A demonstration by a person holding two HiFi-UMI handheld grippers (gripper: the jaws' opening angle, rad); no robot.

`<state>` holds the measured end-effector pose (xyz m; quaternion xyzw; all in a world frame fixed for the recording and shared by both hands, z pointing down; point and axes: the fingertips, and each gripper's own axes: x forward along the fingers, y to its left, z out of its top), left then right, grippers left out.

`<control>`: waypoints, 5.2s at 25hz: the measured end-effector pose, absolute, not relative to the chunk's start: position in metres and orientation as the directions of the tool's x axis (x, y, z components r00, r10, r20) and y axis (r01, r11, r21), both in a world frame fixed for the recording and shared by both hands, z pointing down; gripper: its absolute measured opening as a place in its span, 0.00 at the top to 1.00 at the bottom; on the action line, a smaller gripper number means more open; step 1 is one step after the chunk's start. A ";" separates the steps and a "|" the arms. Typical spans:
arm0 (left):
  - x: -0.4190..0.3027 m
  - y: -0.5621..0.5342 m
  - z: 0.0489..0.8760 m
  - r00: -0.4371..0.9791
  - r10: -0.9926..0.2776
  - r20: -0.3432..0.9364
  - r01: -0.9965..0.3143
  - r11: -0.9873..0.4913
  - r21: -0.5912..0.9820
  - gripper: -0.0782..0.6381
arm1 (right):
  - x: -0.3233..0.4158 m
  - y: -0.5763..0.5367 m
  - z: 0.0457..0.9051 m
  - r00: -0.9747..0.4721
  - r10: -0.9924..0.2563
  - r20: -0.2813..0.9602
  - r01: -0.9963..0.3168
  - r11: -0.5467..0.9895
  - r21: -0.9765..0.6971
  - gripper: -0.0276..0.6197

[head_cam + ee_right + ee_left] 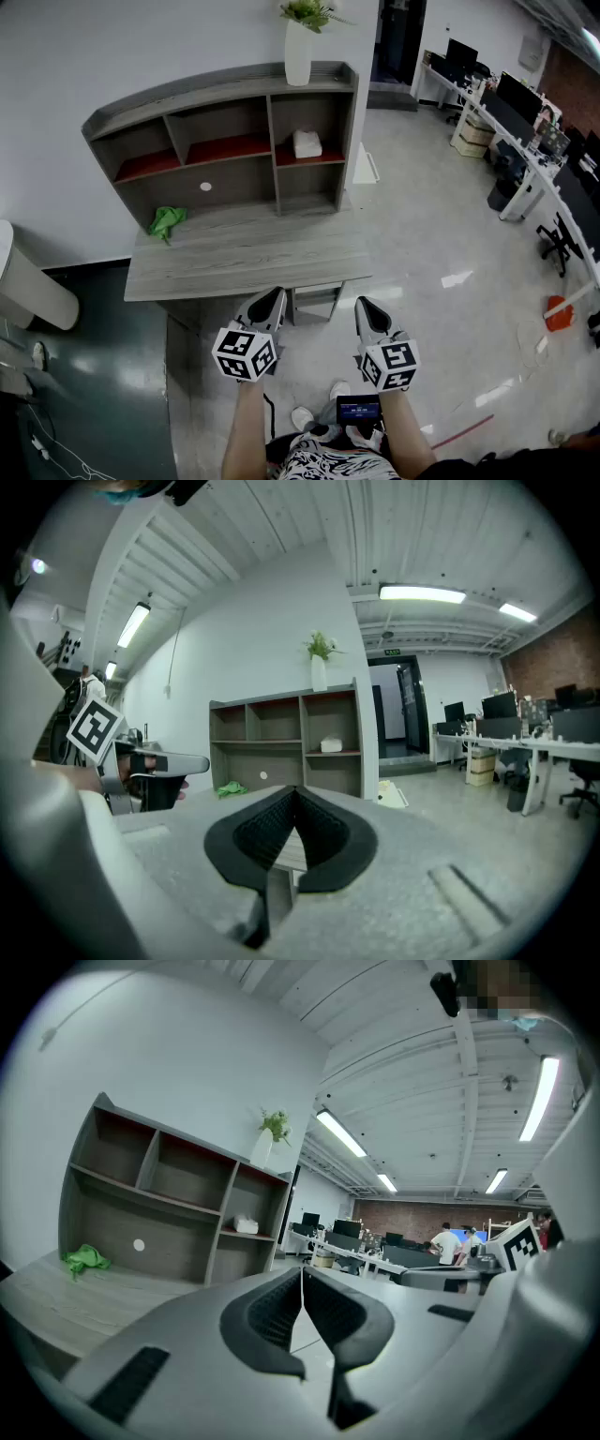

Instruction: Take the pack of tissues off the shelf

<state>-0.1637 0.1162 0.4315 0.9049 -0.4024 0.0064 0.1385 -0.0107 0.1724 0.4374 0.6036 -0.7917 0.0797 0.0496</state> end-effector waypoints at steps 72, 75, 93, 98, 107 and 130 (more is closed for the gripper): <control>-0.063 -0.291 0.419 0.574 -0.798 0.185 -0.814 -0.529 0.242 0.87 | 0.097 -0.222 0.437 -0.296 -0.929 0.223 -0.955 0.285 -0.078 0.95; -0.058 -0.302 0.426 0.583 -0.784 0.213 -0.810 -0.539 0.231 0.87 | 0.100 -0.228 0.441 -0.280 -0.932 0.232 -0.960 0.269 -0.080 0.95; -0.052 -0.357 0.455 0.517 -0.768 0.378 -0.852 -0.504 0.140 0.64 | 0.113 -0.257 0.453 -0.209 -0.942 0.261 -0.978 0.196 -0.075 0.95; -0.045 -0.363 0.457 0.535 -0.748 0.393 -0.839 -0.526 0.140 0.61 | 0.121 -0.258 0.450 -0.175 -0.954 0.245 -0.984 0.163 -0.069 0.95; -0.050 -0.366 0.458 0.505 -0.752 0.423 -0.849 -0.522 0.084 0.77 | 0.128 -0.258 0.452 -0.157 -0.957 0.245 -0.986 0.140 -0.089 0.95; -0.043 -0.350 0.447 0.567 -0.742 0.358 -0.813 -0.573 0.099 0.86 | 0.123 -0.252 0.451 -0.203 -0.950 0.236 -0.978 0.183 -0.105 0.95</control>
